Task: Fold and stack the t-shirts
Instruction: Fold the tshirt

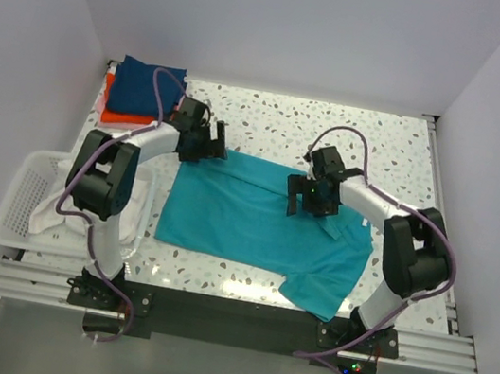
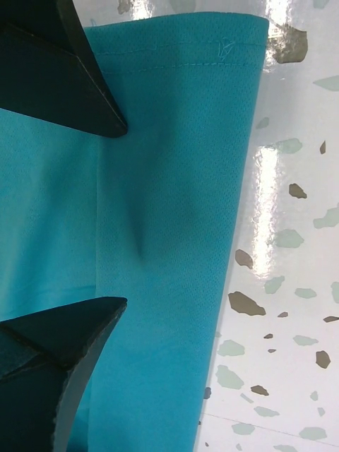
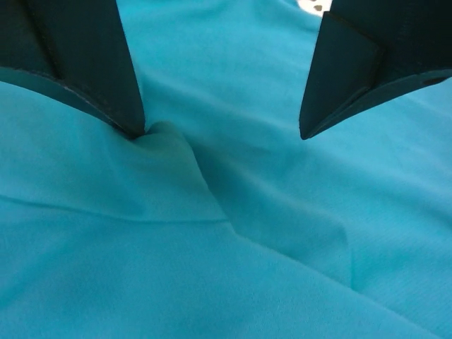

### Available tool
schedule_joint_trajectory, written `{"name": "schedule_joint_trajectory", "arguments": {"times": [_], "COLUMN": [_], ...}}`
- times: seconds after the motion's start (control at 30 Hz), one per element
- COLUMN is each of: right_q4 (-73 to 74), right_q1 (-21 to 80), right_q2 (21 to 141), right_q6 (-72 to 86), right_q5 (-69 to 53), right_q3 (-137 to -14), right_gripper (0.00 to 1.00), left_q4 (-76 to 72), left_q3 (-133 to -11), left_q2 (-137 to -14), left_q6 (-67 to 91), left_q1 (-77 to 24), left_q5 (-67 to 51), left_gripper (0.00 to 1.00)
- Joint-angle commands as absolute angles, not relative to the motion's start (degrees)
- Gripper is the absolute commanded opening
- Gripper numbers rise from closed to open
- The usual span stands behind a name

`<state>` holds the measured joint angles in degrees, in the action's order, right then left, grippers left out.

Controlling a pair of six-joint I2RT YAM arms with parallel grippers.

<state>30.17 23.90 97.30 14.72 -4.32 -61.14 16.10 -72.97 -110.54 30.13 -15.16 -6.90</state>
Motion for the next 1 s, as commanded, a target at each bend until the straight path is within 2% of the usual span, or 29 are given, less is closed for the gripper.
{"name": "schedule_joint_trajectory", "arguments": {"times": [0.0,0.07,0.2,0.23,0.27,0.3,0.6,0.73,0.97], "right_q4": [28.91,29.09,30.14,30.23,30.32,30.32,30.41,31.64,38.57], "right_q1": [24.17,24.17,24.17,24.26,24.26,24.26,24.35,24.35,24.43], "right_q2": [99.57,100.10,100.55,100.46,100.37,100.37,99.05,97.83,95.10], "right_q6": [13.18,13.45,13.62,13.54,13.62,13.80,14.94,14.94,15.47], "right_q5": [-0.18,1.49,5.27,5.80,6.24,6.50,6.59,4.40,-5.35], "right_q3": [-64.42,-64.51,-64.16,-64.07,-63.99,-63.90,-64.34,-65.04,-65.83], "right_gripper": [0.89,0.86,0.71,0.63,0.60,0.50,0.10,0.06,0.09], "left_q4": [16.52,17.22,18.46,18.28,18.11,18.02,20.12,21.53,22.84], "left_q3": [-73.30,-73.30,-71.38,-69.71,-68.74,-67.77,-56.53,-52.22,-47.46], "left_q2": [-106.45,-105.21,-100.03,-97.15,-95.64,-92.67,-79.47,-74.45,-69.70], "left_q6": [28.48,29.00,30.23,30.58,30.85,31.02,33.57,34.62,36.74], "left_q1": [-15.03,-15.03,-15.29,-15.38,-15.73,-15.91,-18.28,-18.89,-19.42], "left_q5": [-6.06,-5.71,-5.27,-4.84,-4.57,-4.14,-0.26,2.37,3.51], "left_gripper": [1.00,1.00,1.00,1.00,1.00,1.00,1.00,1.00,1.00]}}
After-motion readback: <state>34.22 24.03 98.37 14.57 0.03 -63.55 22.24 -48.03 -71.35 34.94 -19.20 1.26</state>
